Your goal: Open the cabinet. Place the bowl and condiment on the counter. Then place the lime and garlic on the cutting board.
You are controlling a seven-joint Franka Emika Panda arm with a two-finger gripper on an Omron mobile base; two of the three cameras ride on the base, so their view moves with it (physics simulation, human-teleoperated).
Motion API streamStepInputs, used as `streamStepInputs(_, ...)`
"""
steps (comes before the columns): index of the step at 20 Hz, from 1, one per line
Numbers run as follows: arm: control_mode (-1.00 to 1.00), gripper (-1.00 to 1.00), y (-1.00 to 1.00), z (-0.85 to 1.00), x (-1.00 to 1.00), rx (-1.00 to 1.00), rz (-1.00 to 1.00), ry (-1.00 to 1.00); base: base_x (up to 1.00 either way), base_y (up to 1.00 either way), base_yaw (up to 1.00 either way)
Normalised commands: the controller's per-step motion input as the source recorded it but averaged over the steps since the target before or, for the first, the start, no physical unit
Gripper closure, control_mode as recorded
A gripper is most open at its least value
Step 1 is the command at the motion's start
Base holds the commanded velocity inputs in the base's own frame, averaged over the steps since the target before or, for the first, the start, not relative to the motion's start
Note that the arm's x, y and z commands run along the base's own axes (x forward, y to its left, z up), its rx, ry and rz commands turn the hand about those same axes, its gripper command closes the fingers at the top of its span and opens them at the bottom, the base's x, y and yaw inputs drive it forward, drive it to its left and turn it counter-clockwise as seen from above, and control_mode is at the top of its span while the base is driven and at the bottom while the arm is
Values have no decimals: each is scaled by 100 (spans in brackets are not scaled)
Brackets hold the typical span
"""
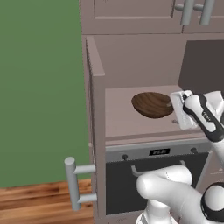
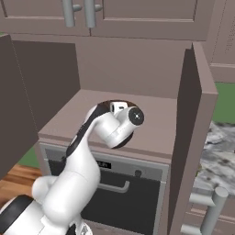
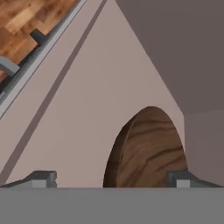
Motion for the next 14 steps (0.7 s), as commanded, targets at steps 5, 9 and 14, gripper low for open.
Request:
streamStepInputs(5,-100,-100,-7,-17,25,-2,-3,0,0,0,0)
streamStepInputs(9,-100,-100,-5,-16,26,-3,-3,0,0,0,0)
streamStepInputs(14,-100,-100,-3,-13,21,-2,-2,0,0,0,0)
